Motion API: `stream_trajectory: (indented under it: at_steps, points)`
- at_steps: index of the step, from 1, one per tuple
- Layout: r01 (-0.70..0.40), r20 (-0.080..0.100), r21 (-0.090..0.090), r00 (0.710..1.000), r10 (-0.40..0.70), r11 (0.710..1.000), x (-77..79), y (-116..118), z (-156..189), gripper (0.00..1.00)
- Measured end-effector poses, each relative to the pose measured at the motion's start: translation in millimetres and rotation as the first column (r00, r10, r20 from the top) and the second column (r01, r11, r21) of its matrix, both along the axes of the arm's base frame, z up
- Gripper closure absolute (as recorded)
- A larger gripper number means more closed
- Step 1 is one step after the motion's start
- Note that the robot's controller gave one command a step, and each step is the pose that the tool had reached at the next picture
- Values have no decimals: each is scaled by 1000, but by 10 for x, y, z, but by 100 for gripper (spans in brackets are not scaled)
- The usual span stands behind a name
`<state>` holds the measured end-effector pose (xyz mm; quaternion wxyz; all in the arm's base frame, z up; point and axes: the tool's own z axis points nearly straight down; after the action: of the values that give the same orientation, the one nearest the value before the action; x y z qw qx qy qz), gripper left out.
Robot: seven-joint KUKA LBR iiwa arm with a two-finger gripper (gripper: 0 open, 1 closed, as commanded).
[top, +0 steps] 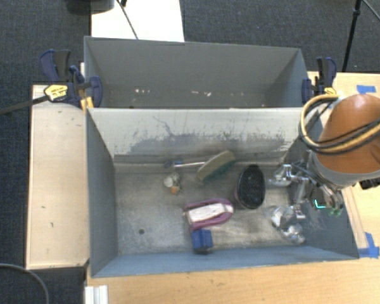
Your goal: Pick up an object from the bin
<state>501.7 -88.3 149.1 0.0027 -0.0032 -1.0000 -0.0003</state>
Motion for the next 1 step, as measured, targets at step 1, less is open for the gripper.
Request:
stream_trajectory:
  at_steps: [1]
  points:
    - [-127, 11, -2, 992, 127, 992, -19, -509, -794, 0]
